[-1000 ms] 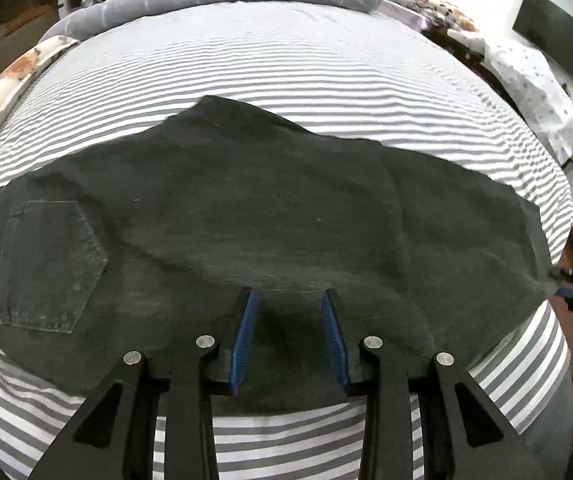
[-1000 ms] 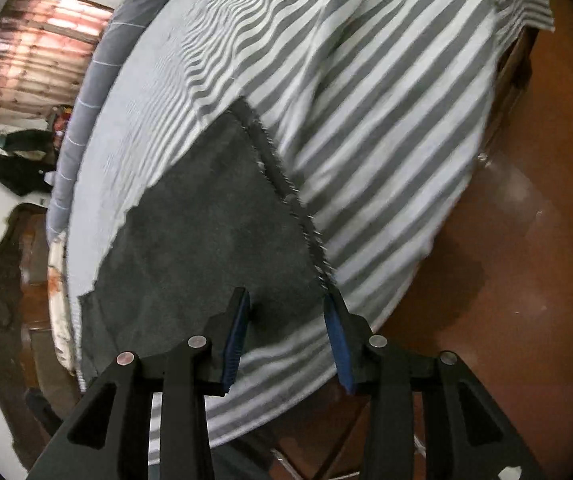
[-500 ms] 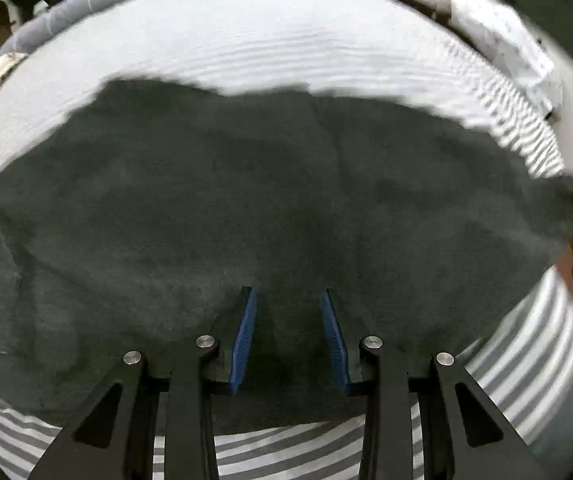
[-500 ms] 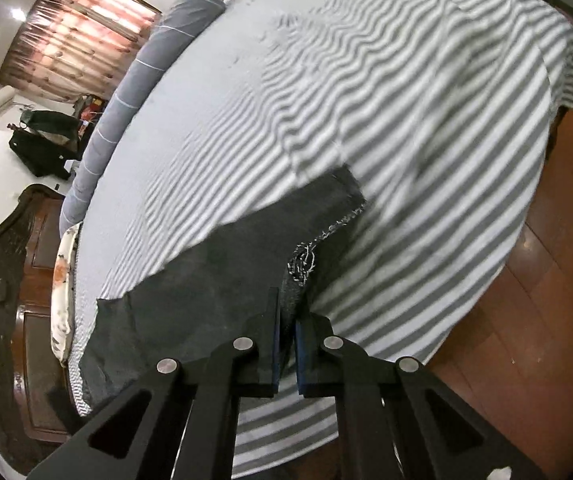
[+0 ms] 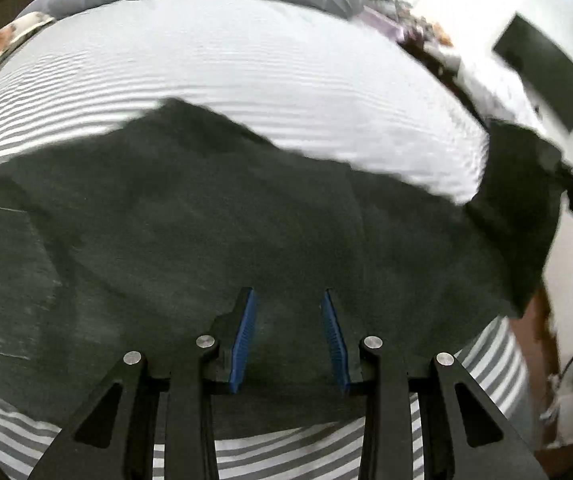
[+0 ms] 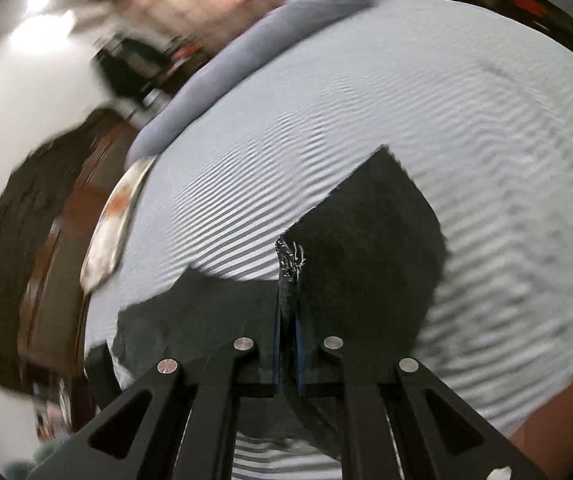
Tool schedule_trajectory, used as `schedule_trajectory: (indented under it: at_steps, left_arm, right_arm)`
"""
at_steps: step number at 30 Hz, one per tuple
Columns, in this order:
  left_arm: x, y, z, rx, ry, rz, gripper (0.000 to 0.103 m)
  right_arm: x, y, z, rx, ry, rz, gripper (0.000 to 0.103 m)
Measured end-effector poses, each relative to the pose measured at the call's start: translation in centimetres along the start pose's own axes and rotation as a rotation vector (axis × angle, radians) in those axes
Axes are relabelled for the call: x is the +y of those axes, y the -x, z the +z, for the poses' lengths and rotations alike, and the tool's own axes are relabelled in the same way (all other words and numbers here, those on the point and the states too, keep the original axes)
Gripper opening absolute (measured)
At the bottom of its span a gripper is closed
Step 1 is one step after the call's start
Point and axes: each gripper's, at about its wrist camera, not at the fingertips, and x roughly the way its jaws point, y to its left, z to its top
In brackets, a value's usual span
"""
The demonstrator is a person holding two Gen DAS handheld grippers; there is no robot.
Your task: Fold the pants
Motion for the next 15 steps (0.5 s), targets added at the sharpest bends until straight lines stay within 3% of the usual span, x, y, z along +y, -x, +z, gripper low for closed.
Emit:
schedule_trajectory:
  at_steps: [4, 10, 12, 15]
  left_arm:
    - [2.3, 2.1, 0.6, -0.044, 0.048, -0.001, 0.035]
    - [5.2, 2.2, -0.1, -0.031, 0.140, -0.030, 0.035]
    - [5.6, 2.0, -0.4, -0.022, 0.153, -0.072, 0.035]
    - [5.8, 1.8, 0.0, -0.001, 0.183, -0.200, 0.035]
  right_arm:
    - [6.5, -5.8, -1.7, 0.108, 0.180, 0.015, 0.007]
    - [12.0, -12.9, -6.2, 0.249, 0.366, -0.001, 0.007]
    - [12.8, -14.4, -7.4, 0.274, 0.399, -0.020, 0.007]
    - [13.1, -15.2, -8.1, 0.285, 0.416, -0.024, 0.007]
